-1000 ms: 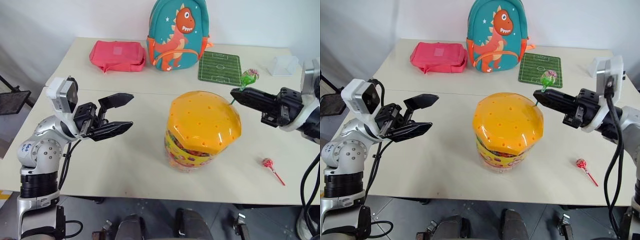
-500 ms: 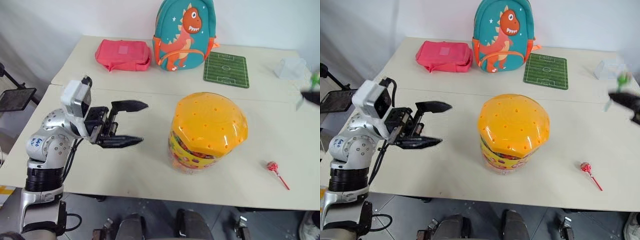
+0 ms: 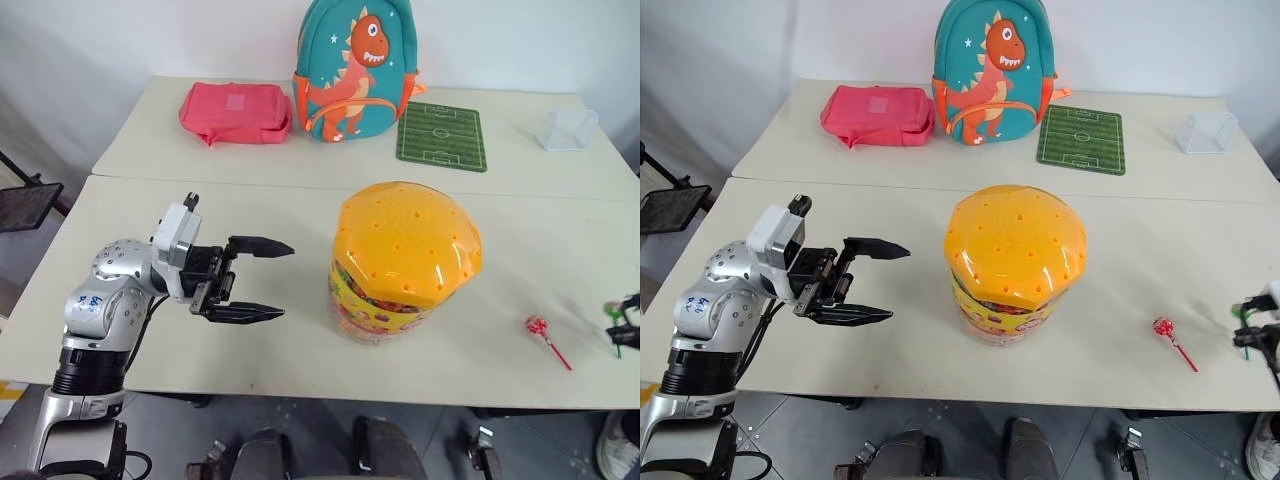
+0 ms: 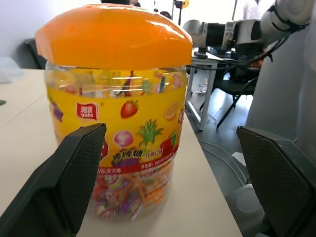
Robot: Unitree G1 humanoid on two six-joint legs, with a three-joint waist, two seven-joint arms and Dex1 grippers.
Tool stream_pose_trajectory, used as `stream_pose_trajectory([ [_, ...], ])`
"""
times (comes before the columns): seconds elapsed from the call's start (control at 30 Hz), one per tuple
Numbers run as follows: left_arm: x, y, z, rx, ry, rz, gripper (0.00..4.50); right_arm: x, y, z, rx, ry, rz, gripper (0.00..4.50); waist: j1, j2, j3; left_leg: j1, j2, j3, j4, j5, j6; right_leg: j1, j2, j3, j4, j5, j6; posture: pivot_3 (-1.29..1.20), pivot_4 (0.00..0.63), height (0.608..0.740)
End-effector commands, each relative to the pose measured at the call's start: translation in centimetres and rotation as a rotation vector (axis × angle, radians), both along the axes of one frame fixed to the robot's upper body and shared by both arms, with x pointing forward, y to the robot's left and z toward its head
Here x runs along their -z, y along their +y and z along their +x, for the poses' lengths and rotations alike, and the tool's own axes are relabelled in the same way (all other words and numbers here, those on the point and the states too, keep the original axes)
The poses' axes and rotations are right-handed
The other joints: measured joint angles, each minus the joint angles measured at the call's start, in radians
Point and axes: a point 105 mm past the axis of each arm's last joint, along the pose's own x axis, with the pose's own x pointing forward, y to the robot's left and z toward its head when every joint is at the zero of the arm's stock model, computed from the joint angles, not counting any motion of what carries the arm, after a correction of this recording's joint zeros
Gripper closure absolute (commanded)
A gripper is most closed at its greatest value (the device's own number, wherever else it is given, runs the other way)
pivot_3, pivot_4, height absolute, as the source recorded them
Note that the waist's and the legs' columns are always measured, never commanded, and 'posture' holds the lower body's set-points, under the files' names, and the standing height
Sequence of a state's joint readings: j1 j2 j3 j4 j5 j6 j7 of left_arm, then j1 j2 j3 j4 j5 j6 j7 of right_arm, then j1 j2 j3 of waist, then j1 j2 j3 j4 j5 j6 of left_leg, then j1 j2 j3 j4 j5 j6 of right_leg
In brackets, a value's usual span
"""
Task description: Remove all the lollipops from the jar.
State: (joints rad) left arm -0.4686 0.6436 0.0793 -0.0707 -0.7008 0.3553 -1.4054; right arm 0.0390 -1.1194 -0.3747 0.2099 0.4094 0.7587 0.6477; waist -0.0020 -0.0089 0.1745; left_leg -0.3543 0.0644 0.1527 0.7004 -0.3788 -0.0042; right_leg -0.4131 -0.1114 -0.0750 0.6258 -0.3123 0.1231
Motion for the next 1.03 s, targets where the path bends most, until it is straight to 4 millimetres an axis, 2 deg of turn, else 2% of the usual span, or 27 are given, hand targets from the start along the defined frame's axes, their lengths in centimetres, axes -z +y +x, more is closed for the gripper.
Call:
stream_pose_trajectory([
  [0.03,-0.7,0.5,-0.3,-0.029,-0.057,0.011,0.0,-0.3,0.2,0.4,-0.019,-0.019,0.01,4.0,0.0,0.0,0.0,0.0,0.0,0.0,0.0,0.0,0.0,0.0,0.0,0.0,0.0,0.0,0.0,0.0,0.15,0.74],
  [0.07,-0.7,0.6,-0.3,-0.034,-0.058,0.013,0.0,-0.4,0.3,0.4,-0.025,-0.019,0.018,3.79,0.0,0.0,0.0,0.0,0.0,0.0,0.0,0.0,0.0,0.0,0.0,0.0,0.0,0.0,0.0,0.0,0.15,0.74],
  [0.2,-0.4,1.2,0.1,-0.096,-0.061,0.037,0.0,-1.6,0.3,0.2,-0.057,-0.053,0.015,2.48,0.0,0.0,0.0,0.0,0.0,-0.001,0.0,0.0,0.0,0.0,0.0,0.0,0.0,0.0,0.0,0.0,0.15,0.74],
  [0.3,-0.2,1.7,0.3,-0.138,-0.079,0.043,0.0,-3.7,1.1,0.5,-0.177,-0.19,0.011,1.37,0.002,0.0,0.0,0.0,0.0,0.0,0.0,0.0,0.0,0.0,0.0,0.0,0.0,0.0,0.0,0.0,0.15,0.74],
  [0.37,0.3,2.5,1.0,-0.216,-0.08,0.07,0.0,-7.1,4.9,0.0,-0.477,-0.404,0.086,0.73,0.004,0.0,0.0,0.0,0.0,0.0,0.0,0.0,0.0,0.0,0.0,0.0,0.0,0.0,0.0,0.0,0.15,0.74],
  [0.43,1.0,3.5,1.9,-0.32,-0.087,0.115,0.0,-9.8,6.7,-1.1,-0.625,-0.581,0.124,0.08,0.004,0.0,0.0,0.0,0.0,-0.001,-0.001,0.0,0.0,0.001,0.001,0.0,-0.001,0.0,0.0,0.0,0.15,0.74],
  [0.5,1.8,4.8,2.9,-0.439,-0.13,0.164,0.0,-10.1,7.5,-1.4,-0.668,-0.596,0.11,0.08,0.001,0.0,0.0,0.001,0.0,-0.001,-0.001,0.0,0.0,0.001,0.001,0.0,-0.001,0.0,0.0,0.0,0.15,0.74],
  [0.57,1.9,6.0,3.7,-0.545,-0.19,0.179,0.0,-10.6,9.7,-1.8,-0.777,-0.613,0.145,0.08,0.0,0.0,0.0,0.001,0.0,0.0,-0.001,0.0,0.0,0.001,0.001,0.0,-0.001,0.0,0.0,0.0,0.15,0.74],
  [0.6,2.1,6.6,3.5,-0.567,-0.187,0.19,0.0,-10.6,11.6,-2.2,-0.875,-0.598,0.168,0.03,0.0,0.0,0.0,0.002,0.0,-0.001,-0.001,0.0,0.0,0.001,0.001,0.0,-0.001,0.0,0.0,0.0,0.15,0.74],
  [0.67,2.8,7.3,3.1,-0.593,-0.178,0.211,0.0,-9.9,14.8,-3.0,-1.019,-0.566,0.193,0.03,0.0,0.0,0.0,0.001,0.001,-0.001,-0.001,0.0,0.0,0.001,0.001,0.0,0.0,0.0,0.0,0.0,0.15,0.74],
  [0.8,5.3,8.2,2.1,-0.643,-0.127,0.229,0.0,-6.6,18.4,-4.1,-1.167,-0.511,0.227,0.03,0.003,-0.001,0.0,0.002,0.001,-0.002,-0.002,-0.001,-0.001,0.001,0.0,-0.001,0.001,0.0,0.0,0.0,0.15,0.74],
  [0.9,6.1,9.0,2.6,-0.803,-0.086,0.125,0.0,-3.8,19.8,-4.6,-1.242,-0.526,0.196,0.03,0.014,-0.001,-0.001,0.001,0.0,-0.003,-0.001,-0.001,0.0,0.001,-0.001,-0.002,0.002,0.0,0.0,0.0,0.15,0.74],
  [1.03,8.1,9.2,1.5,-0.874,-0.096,0.177,0.0,-1.8,19.7,-3.8,-1.104,-0.616,0.201,0.03,0.019,-0.002,-0.001,0.002,0.0,-0.001,0.0,-0.001,0.001,0.001,-0.001,-0.002,0.001,0.0,0.0,0.0,0.15,0.74],
])
